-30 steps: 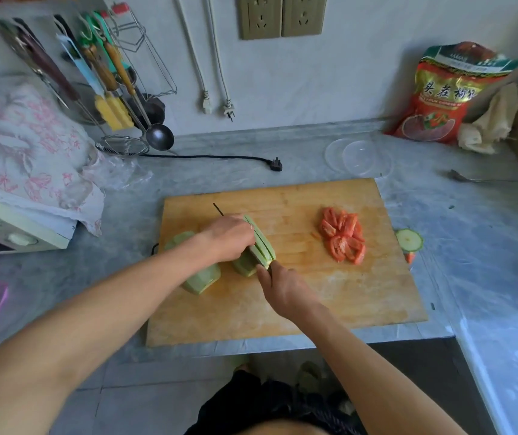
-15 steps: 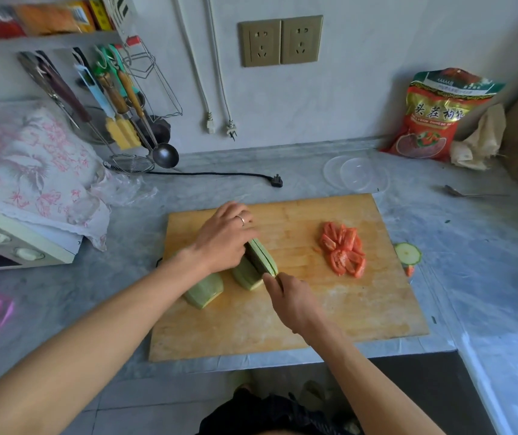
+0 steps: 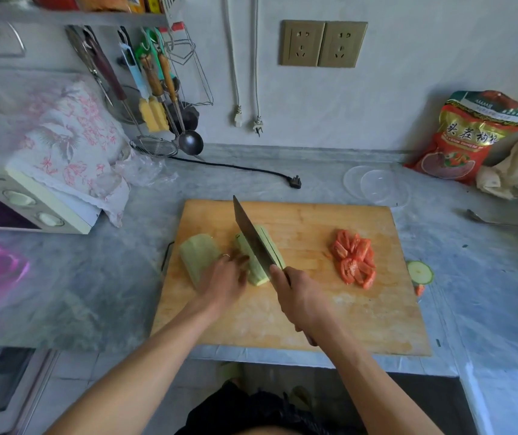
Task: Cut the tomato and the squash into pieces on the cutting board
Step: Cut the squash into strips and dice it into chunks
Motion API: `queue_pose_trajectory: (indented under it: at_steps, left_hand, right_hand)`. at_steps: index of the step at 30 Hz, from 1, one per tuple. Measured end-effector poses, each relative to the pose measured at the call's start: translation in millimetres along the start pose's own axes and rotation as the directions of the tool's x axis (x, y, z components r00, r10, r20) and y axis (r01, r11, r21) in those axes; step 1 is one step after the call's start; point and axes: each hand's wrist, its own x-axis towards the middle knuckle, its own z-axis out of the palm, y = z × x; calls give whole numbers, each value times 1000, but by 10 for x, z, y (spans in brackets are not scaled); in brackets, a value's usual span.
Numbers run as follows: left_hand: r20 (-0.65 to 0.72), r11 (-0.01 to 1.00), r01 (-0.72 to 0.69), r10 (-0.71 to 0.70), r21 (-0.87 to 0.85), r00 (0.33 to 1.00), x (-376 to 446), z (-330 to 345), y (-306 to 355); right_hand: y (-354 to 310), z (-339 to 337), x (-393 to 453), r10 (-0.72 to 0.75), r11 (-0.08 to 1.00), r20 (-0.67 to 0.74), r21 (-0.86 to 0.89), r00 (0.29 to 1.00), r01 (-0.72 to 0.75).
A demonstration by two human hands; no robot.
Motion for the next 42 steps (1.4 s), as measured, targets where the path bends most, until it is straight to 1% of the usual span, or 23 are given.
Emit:
queue_pose_trajectory:
  at_steps: [2,4,7,12,17,20,24,30,33,35,42]
  left_hand:
    - [-12,999,-18,18,28,1000,-38,74,21]
    - [-41,999,-31,31,10,999,-50,108,24]
    - [-30,999,-32,32,11,999,-60,127,28]
    - [-7,998,-12,12,-57,1000,-91,199,29]
    - [28,992,10,-6,-127,1000,-45,213,22]
    - [12,986,-9,11,-168,1000,-32,195,26]
    - [32,993,4,0,-117,999,-31,208,49]
    - [35,973,15,-7,-232,999,-24,160,69]
    - [45,973,21,-11,-228,999,-18,152,71]
    - [35,979,11,-4,-206,999,-13,154,69]
    - [-13,968,-7,3,-251,1000,-18,203,56]
  right_hand:
    - [6,24,-24,-1,999,-3,-42,1000,1]
    - [14,52,-40,-1,998,2,-66,1000,1]
    - [18,76,-48,-2,996,-2,-91,1000,2]
    - [-7,142,-39,-12,990,-5,-139,1000,11]
    - [-23,152,-43,-31,991,-10,-131,999,30]
    - [-13,148,-14,-34,991,-17,-131,999,32]
    - [-16,168,-10,-20,994,-39,-110,999,15]
    - [-70,198,22,-2,990,4,-144,1000,3]
    - [-50,113,102,10,993,17,-115,1000,-8]
    - [-40,99,131,26,993,20,-116,999,-24]
    - [13,141,156,23,995,42,-102,999,-19]
